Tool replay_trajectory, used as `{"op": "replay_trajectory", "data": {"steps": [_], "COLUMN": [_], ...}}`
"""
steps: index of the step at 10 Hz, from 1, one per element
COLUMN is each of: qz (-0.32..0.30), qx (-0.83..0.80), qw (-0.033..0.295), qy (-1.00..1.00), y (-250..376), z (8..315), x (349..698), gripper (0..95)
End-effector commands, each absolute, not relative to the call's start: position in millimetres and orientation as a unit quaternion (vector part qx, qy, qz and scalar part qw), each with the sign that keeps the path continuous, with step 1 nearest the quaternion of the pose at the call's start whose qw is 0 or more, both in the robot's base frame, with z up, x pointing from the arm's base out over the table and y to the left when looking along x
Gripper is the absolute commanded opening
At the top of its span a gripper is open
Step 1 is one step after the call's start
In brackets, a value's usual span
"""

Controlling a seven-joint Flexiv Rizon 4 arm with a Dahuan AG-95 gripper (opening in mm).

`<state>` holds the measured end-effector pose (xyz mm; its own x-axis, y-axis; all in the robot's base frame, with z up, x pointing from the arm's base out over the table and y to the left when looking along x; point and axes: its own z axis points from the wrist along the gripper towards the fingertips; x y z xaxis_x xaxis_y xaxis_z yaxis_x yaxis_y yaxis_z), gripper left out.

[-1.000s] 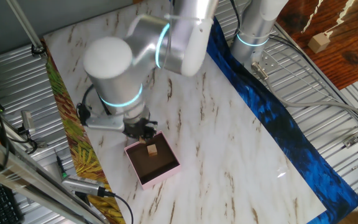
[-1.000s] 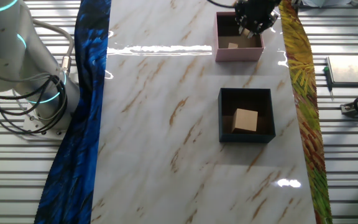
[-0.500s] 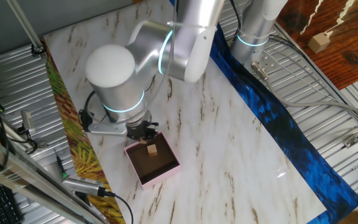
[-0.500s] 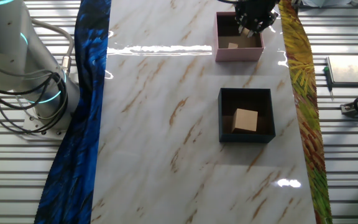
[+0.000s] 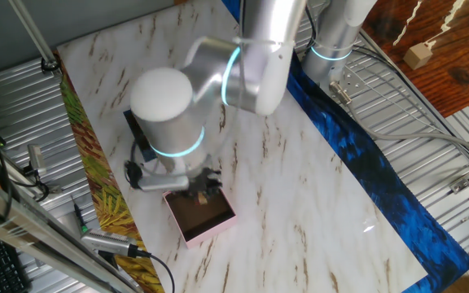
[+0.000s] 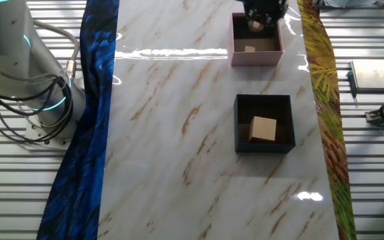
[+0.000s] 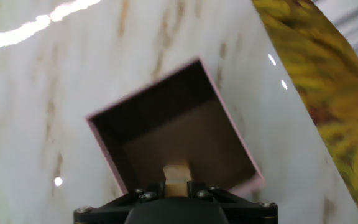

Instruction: Move an object from one box to another

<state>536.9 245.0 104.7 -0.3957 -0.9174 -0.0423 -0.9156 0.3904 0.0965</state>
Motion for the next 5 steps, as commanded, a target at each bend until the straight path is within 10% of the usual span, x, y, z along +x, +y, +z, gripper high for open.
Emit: {"op": "replay_trajectory", "data": {"steps": [1,5], "qz": [-0.047,-0.043], "qx": [0.521,0.520], "qw": [0.011,0.006], "qy": [-0.852,-0.853], "y": [270.8,276.7], "z": [101.3,96.0], "x": [530.8,523.5], "gripper": [0.0,0.0]}}
